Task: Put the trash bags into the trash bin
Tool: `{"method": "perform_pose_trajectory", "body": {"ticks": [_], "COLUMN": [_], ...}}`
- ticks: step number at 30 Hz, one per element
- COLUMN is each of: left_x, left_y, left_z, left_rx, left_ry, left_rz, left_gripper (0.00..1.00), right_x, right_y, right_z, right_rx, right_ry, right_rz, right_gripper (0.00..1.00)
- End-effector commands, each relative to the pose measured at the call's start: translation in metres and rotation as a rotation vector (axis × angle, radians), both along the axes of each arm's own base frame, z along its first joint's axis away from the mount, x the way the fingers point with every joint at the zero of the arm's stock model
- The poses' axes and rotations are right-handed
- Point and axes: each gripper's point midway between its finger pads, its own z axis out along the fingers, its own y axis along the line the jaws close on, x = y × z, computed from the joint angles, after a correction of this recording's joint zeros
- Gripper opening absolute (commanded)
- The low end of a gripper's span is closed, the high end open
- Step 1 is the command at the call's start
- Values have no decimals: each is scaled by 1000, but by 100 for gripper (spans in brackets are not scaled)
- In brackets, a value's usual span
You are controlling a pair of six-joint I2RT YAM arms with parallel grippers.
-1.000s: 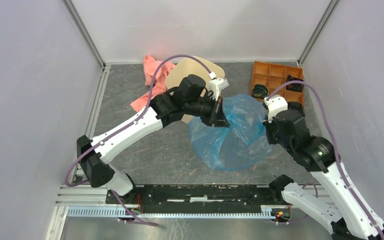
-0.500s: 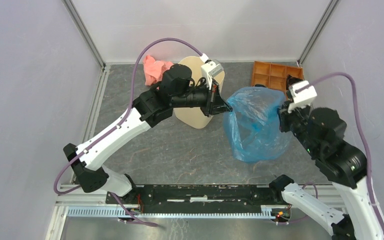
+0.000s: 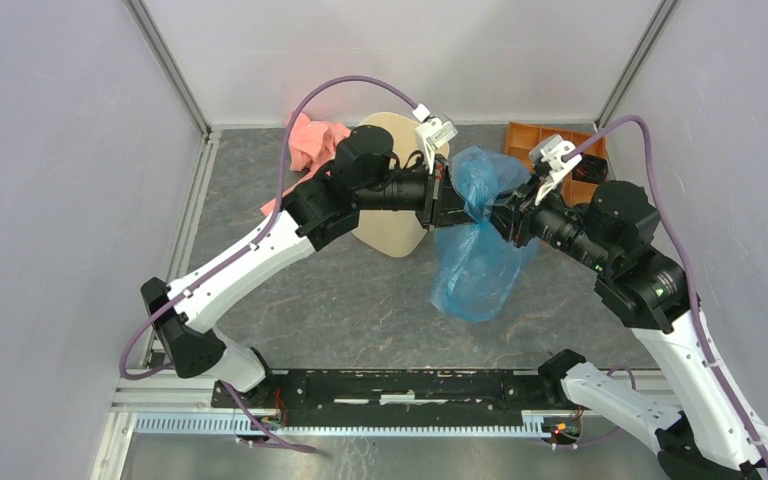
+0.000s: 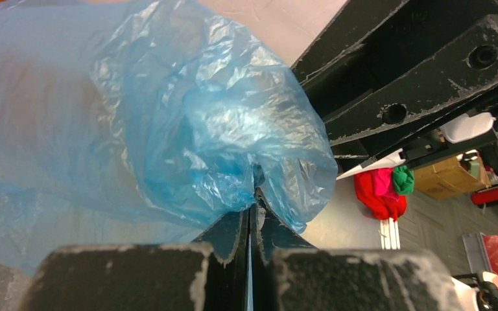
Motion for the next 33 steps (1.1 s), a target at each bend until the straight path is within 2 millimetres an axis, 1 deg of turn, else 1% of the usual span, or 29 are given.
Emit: {"method": "perform_pose_trajectory", "body": {"ticks": [1, 5, 7, 13, 16, 19, 21, 24, 26, 31, 33], "left_x": [0, 2, 4, 12, 11, 15, 17, 14, 16, 13, 14], "left_y": [-4, -5, -4, 8, 11, 19, 22, 17, 12, 3, 0], "left_z": [21, 20, 20, 19, 13, 7, 7, 11, 9, 8, 5], "left_rx": [-84, -87, -80, -61, -30, 4, 1, -22, -22, -57, -54], "left_ry": [2, 1, -10, -55, -64, -82, -89, -87, -72, -38, -28], "left_rz": [1, 3, 16, 94, 91, 131, 147, 117, 114, 75, 72], "left_gripper": [2, 2, 2, 2, 2, 2, 2, 2, 2, 2, 2], "right_x": [-10, -18, -23, -28, -32, -34, -35, -35, -34, -26, -21], "right_y": [20, 31, 31, 12, 7, -1, 4, 20, 25, 31, 31], "right_z": [15, 2, 0, -14, -15, -14, -17, -20, -19, -22, -23], "right_rx": [150, 224, 237, 211, 191, 188, 212, 262, 284, 331, 341], "right_ry": [22, 100, 119, 132, 132, 116, 121, 140, 144, 154, 161], "right_rz": [86, 134, 146, 62, 52, 22, 45, 114, 131, 125, 108], "right_gripper": [29, 30, 31, 33, 33, 31, 30, 31, 35, 68, 78]}}
